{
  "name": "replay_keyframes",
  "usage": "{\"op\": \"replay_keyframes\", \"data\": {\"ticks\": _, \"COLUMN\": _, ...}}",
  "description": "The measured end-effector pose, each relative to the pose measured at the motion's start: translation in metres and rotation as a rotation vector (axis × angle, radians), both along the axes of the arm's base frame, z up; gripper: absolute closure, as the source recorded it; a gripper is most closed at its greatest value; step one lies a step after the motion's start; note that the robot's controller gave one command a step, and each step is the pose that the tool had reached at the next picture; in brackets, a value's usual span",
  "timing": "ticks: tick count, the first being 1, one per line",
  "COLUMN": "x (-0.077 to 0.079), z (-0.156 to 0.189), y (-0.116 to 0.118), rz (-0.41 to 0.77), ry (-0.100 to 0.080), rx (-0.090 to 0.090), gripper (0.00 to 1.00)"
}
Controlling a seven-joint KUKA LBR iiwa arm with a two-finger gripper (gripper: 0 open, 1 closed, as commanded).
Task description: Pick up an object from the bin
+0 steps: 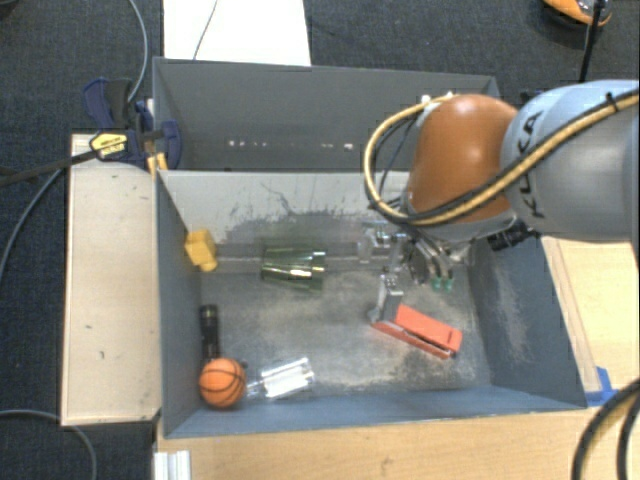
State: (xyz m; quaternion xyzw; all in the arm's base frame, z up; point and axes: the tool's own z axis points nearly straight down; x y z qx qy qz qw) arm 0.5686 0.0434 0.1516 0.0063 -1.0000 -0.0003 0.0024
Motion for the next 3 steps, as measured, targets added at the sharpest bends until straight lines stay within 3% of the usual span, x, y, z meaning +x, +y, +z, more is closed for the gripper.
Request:
{"op": "replay_keyframes", "data": {"ticks": 1, "x": 0.002, "z": 0.005, "y": 0.000, "rz": -0.001, "ry": -0.008, "rx": 0.001, "gripper": 0.00}}
{"op": "replay_keyframes", "data": {"ticks": 2, "x": -0.029, "z": -0.006, "y": -0.045, "rz": -0.004, "ry": -0.006, "rx": 0.002, "gripper": 0.00}}
{"op": "replay_keyframes", "data": {"ticks": 3, "x": -0.023, "z": -0.036, "y": -0.075, "rz": -0.078, "ry": -0.010, "rx": -0.004, "gripper": 0.00}}
